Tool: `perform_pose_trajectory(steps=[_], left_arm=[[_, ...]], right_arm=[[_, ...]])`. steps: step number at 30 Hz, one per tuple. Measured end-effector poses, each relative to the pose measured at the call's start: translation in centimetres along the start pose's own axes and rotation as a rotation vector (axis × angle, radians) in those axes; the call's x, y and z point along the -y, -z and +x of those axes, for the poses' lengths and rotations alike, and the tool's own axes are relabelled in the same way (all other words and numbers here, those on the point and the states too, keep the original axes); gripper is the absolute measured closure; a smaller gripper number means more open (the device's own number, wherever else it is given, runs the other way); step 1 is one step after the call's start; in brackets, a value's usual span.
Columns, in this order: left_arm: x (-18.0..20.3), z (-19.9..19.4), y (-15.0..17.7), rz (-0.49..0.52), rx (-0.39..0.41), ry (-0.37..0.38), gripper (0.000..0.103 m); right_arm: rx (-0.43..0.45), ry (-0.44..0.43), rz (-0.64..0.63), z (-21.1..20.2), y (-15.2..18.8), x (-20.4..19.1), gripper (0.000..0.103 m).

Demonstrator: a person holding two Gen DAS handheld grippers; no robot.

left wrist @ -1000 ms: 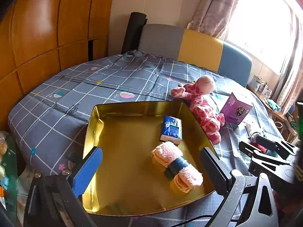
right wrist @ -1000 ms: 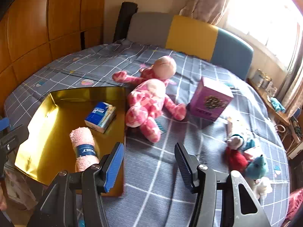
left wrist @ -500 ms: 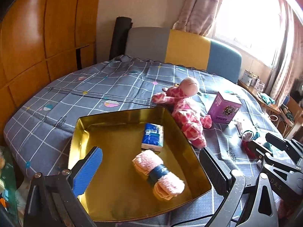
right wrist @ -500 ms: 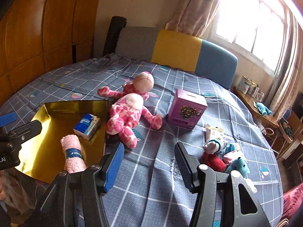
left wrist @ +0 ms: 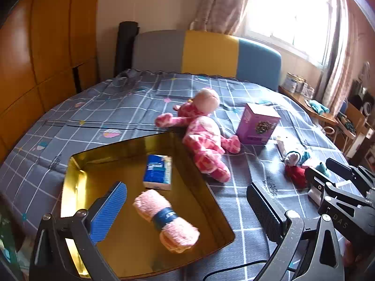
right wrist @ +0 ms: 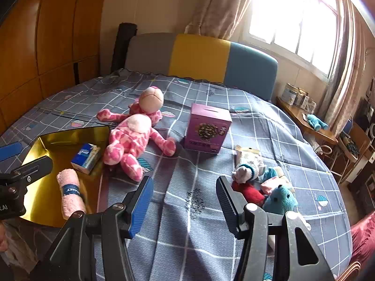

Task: Organize soft objects
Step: 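Grasp the white knit glove with the left gripper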

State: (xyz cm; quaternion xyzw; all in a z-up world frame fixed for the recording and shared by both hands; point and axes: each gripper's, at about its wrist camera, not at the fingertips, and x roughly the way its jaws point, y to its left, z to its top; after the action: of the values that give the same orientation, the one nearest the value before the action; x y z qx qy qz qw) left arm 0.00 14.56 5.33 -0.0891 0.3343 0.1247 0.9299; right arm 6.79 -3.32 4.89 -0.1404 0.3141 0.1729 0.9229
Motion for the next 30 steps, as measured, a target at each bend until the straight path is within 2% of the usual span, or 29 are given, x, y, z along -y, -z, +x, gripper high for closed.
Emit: perform_pose_trajectory(steps=[8,12,15,18,20,23,26,30], left_arm=[[4.0,2.0,-0.8,0.072,-0.028,0.078,0.0],[6.7,3.6,-1.3,0.112,-0.048,0.135,0.0],[9.2,5.3,-1.8,0.142,-0.073,0.187,0.0],[11.9,7.4,-2.3,0.169,-0.14,0.255,0.0],[13.8,8.8,-2.6,0.192,-0.179,0.274,0.0],[17.1,11.1,-3.3,0.258,-0.201,0.239,0.0],[19.6,13.2,-3.7,0.304,-0.234,0.233,0.0],[23.5,16.2,-4.4,0.398,-0.236,0.205,0.0]], right_arm=[[-0.048,0.049,0.021,1.6,1.0,4.5,0.046],[-0.114,0.125,0.118,3.8,1.9,11.0,0.046],[-0.146,0.226,0.225,5.2,2.9,16.6,0.046],[-0.156,0.284,0.363,6.1,4.6,21.3,0.046],[-0.15,0.287,0.465,6.3,6.1,23.4,0.046],[-0.163,0.239,0.592,6.4,7.2,25.1,0.046],[-0.143,0.229,0.614,6.0,7.4,25.5,0.046],[-0.143,0.192,0.641,6.1,7.3,25.8,0.046]])
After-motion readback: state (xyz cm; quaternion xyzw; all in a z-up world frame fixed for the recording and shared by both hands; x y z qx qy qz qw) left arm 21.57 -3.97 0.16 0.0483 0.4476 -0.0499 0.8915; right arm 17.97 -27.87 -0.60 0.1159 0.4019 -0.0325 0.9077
